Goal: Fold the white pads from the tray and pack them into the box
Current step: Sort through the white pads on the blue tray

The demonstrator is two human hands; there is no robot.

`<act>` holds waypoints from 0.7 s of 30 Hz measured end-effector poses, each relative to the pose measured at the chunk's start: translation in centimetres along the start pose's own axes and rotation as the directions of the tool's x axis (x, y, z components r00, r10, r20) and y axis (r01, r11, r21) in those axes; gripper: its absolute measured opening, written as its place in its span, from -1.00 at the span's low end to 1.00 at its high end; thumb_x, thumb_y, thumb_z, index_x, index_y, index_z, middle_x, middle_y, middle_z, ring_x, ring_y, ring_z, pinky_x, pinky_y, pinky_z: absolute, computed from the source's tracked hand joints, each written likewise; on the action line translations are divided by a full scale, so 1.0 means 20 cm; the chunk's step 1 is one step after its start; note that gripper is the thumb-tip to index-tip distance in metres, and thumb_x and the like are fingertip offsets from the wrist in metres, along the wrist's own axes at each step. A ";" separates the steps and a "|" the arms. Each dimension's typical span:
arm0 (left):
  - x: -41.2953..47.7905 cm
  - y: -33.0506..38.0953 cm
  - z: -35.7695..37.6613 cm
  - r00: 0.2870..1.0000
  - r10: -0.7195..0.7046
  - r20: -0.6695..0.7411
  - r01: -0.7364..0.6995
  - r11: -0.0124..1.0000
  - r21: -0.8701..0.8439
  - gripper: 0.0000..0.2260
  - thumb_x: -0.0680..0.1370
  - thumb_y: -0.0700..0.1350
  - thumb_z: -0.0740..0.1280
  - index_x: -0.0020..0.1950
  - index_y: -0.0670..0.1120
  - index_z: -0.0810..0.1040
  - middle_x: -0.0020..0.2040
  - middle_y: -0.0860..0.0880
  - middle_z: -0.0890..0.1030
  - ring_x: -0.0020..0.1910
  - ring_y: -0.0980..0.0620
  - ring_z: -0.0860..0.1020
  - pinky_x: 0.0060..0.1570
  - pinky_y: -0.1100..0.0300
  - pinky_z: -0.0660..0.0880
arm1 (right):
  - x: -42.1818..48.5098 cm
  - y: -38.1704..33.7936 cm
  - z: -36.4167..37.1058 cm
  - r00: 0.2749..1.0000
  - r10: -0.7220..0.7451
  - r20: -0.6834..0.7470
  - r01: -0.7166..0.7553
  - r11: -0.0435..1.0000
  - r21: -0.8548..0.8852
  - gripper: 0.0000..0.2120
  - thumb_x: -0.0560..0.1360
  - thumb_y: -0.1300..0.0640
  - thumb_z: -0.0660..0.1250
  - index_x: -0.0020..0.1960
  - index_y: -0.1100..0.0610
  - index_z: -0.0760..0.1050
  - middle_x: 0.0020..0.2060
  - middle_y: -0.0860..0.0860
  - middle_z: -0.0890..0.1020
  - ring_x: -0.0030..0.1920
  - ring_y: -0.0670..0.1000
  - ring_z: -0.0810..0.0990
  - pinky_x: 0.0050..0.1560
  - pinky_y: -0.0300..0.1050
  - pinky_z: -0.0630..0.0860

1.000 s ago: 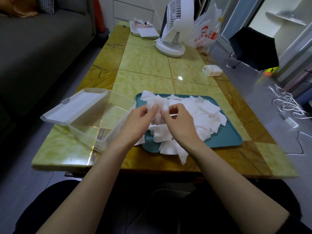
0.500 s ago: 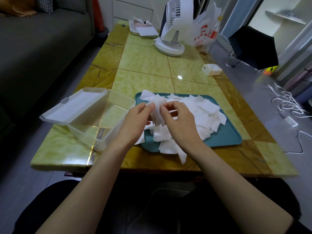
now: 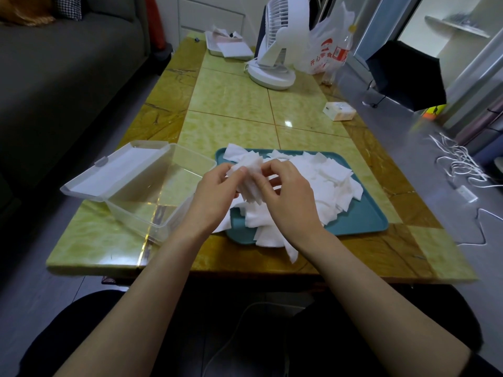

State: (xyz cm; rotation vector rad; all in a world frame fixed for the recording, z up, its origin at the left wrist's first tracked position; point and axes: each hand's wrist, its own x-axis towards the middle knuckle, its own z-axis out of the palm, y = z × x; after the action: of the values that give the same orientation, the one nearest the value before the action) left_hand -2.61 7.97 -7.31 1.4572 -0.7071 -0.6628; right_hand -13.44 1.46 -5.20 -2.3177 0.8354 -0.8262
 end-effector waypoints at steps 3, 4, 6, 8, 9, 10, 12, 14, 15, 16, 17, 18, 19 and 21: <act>0.00 0.00 0.00 1.000 -0.007 0.010 0.007 1.000 0.017 -0.57 0.48 0.01 0.22 0.01 -0.38 0.49 -0.13 -0.22 0.55 -0.14 -0.02 0.50 -0.11 0.18 0.48 | 0.00 0.01 0.00 1.000 0.008 0.001 -0.008 1.000 0.019 -0.87 0.55 0.03 0.26 -0.04 0.08 0.51 -0.11 -0.03 0.57 -0.14 -0.09 0.54 -0.12 -0.16 0.50; 0.00 0.00 0.00 1.000 -0.012 0.002 0.012 1.000 0.029 -0.57 0.47 0.01 0.21 0.01 -0.38 0.50 -0.14 -0.21 0.54 -0.14 -0.02 0.49 -0.11 0.16 0.49 | 0.01 0.01 0.00 1.000 0.016 -0.013 -0.015 0.999 0.040 -0.88 0.55 0.05 0.26 -0.04 0.08 0.51 -0.13 -0.05 0.58 -0.15 -0.11 0.54 -0.13 -0.21 0.49; 0.01 0.00 0.00 0.999 -0.031 -0.022 0.032 0.998 0.051 -0.60 0.49 0.00 0.21 -0.01 -0.37 0.50 -0.17 -0.17 0.52 -0.16 -0.02 0.49 -0.06 0.04 0.51 | 0.02 0.01 -0.02 0.995 0.036 -0.095 -0.025 0.993 0.113 -0.93 0.55 0.08 0.27 -0.06 0.07 0.50 -0.18 -0.11 0.58 -0.17 -0.17 0.53 -0.15 -0.32 0.44; 0.02 -0.01 0.00 0.998 -0.038 -0.055 0.042 0.996 0.073 -0.65 0.55 -0.05 0.22 -0.02 -0.37 0.50 -0.19 -0.14 0.51 -0.19 0.00 0.49 0.04 -0.06 0.51 | 0.03 -0.01 -0.04 0.974 0.034 -0.223 0.006 0.984 0.176 -0.95 0.55 0.11 0.28 -0.08 0.07 0.47 -0.22 -0.16 0.55 -0.18 -0.20 0.51 -0.16 -0.40 0.41; 0.02 -0.01 0.01 0.997 -0.040 -0.069 0.045 0.996 0.078 -0.68 0.59 -0.09 0.20 -0.01 -0.37 0.50 -0.18 -0.13 0.52 -0.20 0.01 0.49 0.07 -0.07 0.50 | 0.04 -0.02 -0.05 0.961 0.019 -0.276 0.034 0.982 0.184 -0.95 0.54 0.12 0.29 -0.09 0.08 0.47 -0.22 -0.13 0.55 -0.17 -0.19 0.51 -0.15 -0.40 0.41; 0.03 -0.02 0.01 0.996 -0.043 -0.079 0.049 0.996 0.081 -0.69 0.60 -0.10 0.19 0.00 -0.37 0.50 -0.18 -0.13 0.52 -0.20 0.02 0.49 0.08 -0.07 0.49 | 0.04 -0.02 -0.05 0.952 -0.004 -0.305 0.060 0.983 0.174 -0.95 0.54 0.13 0.31 -0.09 0.09 0.47 -0.21 -0.09 0.55 -0.17 -0.16 0.51 -0.14 -0.38 0.42; 0.03 -0.03 0.02 0.995 -0.046 -0.086 0.053 0.995 0.083 -0.70 0.61 -0.10 0.18 0.00 -0.36 0.50 -0.18 -0.12 0.53 -0.20 0.00 0.48 0.07 -0.07 0.48 | 0.04 -0.02 -0.04 0.957 -0.061 -0.284 0.095 0.990 0.108 -0.96 0.53 0.16 0.32 -0.10 0.11 0.47 -0.18 -0.03 0.56 -0.16 -0.11 0.51 -0.12 -0.28 0.46; 0.03 -0.04 0.02 0.996 -0.038 -0.082 0.045 0.996 0.083 -0.71 0.61 -0.11 0.18 -0.05 -0.35 0.49 -0.19 -0.13 0.53 -0.19 -0.01 0.47 0.00 -0.02 0.47 | 0.03 -0.01 0.00 0.980 -0.083 -0.183 0.094 0.994 0.051 -0.98 0.51 0.18 0.32 -0.10 0.11 0.49 -0.18 -0.03 0.56 -0.14 -0.05 0.53 -0.09 -0.16 0.49; 0.04 -0.04 0.03 0.996 -0.037 -0.077 0.044 0.996 0.081 -0.73 0.61 -0.12 0.18 -0.06 -0.33 0.50 -0.19 -0.13 0.54 -0.20 0.00 0.48 -0.03 0.03 0.45 | 0.02 0.00 0.02 0.989 -0.069 -0.132 0.077 0.996 0.050 -0.98 0.51 0.17 0.33 -0.10 0.10 0.50 -0.18 -0.03 0.56 -0.14 -0.05 0.53 -0.09 -0.13 0.50; 0.04 -0.03 0.03 0.997 -0.040 -0.072 0.045 0.996 0.079 -0.75 0.61 -0.13 0.17 -0.07 -0.29 0.51 -0.19 -0.12 0.55 -0.21 0.02 0.49 -0.05 0.07 0.45 | 0.01 0.00 0.03 0.994 -0.052 -0.097 0.058 0.997 0.058 -0.98 0.50 0.16 0.33 -0.10 0.09 0.51 -0.18 -0.03 0.57 -0.14 -0.04 0.54 -0.08 -0.11 0.51; 0.04 -0.03 0.04 0.997 -0.045 -0.070 0.050 0.995 0.080 -0.76 0.62 -0.13 0.17 -0.07 -0.26 0.52 -0.19 -0.10 0.56 -0.21 0.03 0.50 -0.06 0.10 0.44 | 0.01 0.01 0.04 0.996 -0.041 -0.081 0.046 0.997 0.069 -0.98 0.50 0.14 0.34 -0.10 0.09 0.52 -0.18 -0.02 0.58 -0.15 -0.04 0.55 -0.08 -0.10 0.52; 0.04 -0.03 0.03 0.996 -0.048 -0.071 0.053 0.995 0.082 -0.76 0.62 -0.13 0.17 -0.06 -0.25 0.53 -0.19 -0.10 0.57 -0.21 0.03 0.50 -0.05 0.09 0.44 | 0.00 0.01 0.05 0.996 -0.036 -0.077 0.042 0.996 0.074 -0.97 0.50 0.13 0.34 -0.10 0.08 0.52 -0.18 -0.02 0.58 -0.15 -0.04 0.55 -0.09 -0.10 0.52; 0.04 -0.03 0.04 0.996 -0.048 -0.071 0.053 0.995 0.082 -0.77 0.62 -0.12 0.17 -0.07 -0.23 0.54 -0.19 -0.09 0.57 -0.20 0.01 0.50 -0.05 0.07 0.44 | 0.00 0.01 0.06 0.996 -0.037 -0.078 0.042 0.996 0.072 -0.97 0.50 0.13 0.34 -0.10 0.09 0.53 -0.19 -0.02 0.58 -0.15 -0.04 0.56 -0.09 -0.09 0.52; 0.04 -0.03 0.03 0.996 -0.051 -0.073 0.056 0.995 0.082 -0.78 0.62 -0.13 0.16 -0.12 -0.18 0.52 -0.20 -0.08 0.56 -0.17 -0.01 0.50 -0.02 0.03 0.45 | 0.00 0.02 0.07 0.997 -0.037 -0.074 0.041 0.997 0.066 -0.94 0.50 0.11 0.33 -0.10 0.09 0.53 -0.18 -0.03 0.58 -0.16 -0.04 0.56 -0.09 -0.07 0.53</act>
State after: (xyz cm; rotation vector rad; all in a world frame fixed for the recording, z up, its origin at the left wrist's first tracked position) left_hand -2.60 6.91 -7.80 1.5738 -0.6496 -0.6259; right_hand -12.61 1.52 -6.37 -2.2633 0.7828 -0.9460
